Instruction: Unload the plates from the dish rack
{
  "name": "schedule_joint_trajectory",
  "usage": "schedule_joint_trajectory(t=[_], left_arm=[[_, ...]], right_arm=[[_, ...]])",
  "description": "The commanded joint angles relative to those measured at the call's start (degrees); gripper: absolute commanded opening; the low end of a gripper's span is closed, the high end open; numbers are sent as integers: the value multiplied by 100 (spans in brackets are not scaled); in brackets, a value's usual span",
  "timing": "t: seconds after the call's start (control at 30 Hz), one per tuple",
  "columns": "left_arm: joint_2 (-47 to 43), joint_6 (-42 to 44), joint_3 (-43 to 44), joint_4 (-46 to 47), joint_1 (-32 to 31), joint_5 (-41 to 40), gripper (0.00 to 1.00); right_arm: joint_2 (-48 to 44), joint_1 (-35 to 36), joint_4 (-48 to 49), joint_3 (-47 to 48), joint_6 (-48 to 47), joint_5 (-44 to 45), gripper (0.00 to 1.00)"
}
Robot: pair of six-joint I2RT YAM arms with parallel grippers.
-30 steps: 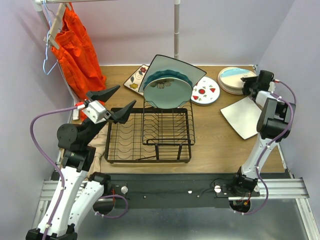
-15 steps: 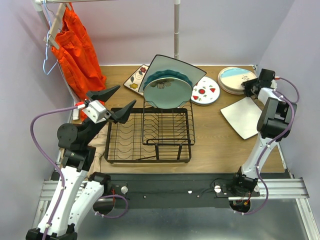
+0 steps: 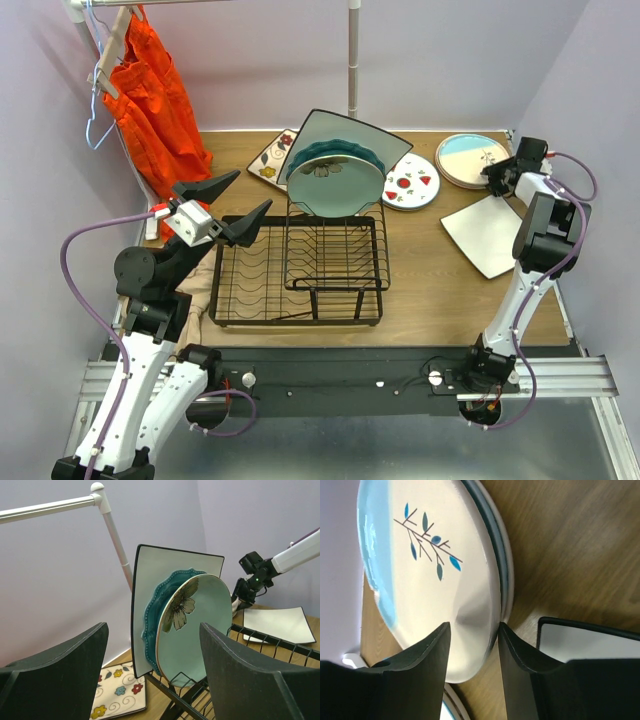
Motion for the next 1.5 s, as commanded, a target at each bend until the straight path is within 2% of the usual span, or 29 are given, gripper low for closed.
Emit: schedule_joint_trajectory(t=[0.0, 0.17, 0.27, 0.57, 0.8, 0.87, 0.9, 1.0, 1.07, 1.1, 1.13, 1.2, 1.23, 1.3, 1.33, 1.47], left_arm=[[-13, 34, -61, 61, -18, -100, 82], [-4, 43, -43, 61, -18, -100, 82], [-13, 43, -52, 52, -9, -117, 82], [-22, 52, -61, 35, -9, -144, 82], [31, 61, -61, 52, -18, -56, 82], [39, 61, -61, 52, -9, -21, 82], [31, 70, -61, 52, -18, -30, 82], [4, 70, -61, 52, -9, -21, 82], [4, 70, -70, 52, -9, 49, 82], [22, 70, -70, 61, -9, 84, 82], [39, 70, -61, 52, -9, 128, 82], [118, 52, -43, 61, -9, 304, 82], [153, 43, -17, 52, -9, 357, 82], [215, 35, -8, 52, -9, 471, 82], [233, 43, 9, 52, -9, 497, 82], [233, 52, -8, 78, -9, 585, 81]], right_arm=[[58, -37, -243, 257, -359, 278, 50], [-21, -37, -322, 310, -474, 296, 47], [5, -37, -322, 380, -579, 296, 40], [225, -37, -322, 451, -588, 199, 40], [-679, -37, -349, 310, -1053, -28, 41], [-1117, -37, -349, 310, -1264, -283, 45], [-1259, -37, -349, 319, -1335, -771, 46], [-1971, 16, -375, 258, -1721, -1468, 50], [-2471, 112, -428, -5, -2116, -1576, 55], [-3022, 147, -428, -119, -2257, -1602, 58], [-3271, 243, -410, -242, -2537, -1620, 66], [-3972, 314, -384, -577, -2758, -2030, 73], [-4142, 350, -349, -682, -2872, -2216, 80], [-4520, 376, -331, -963, -2908, -2698, 87], [-4861, 437, -331, -1043, -2996, -2805, 100], [-5680, 648, -270, -1587, -3198, -3219, 100]])
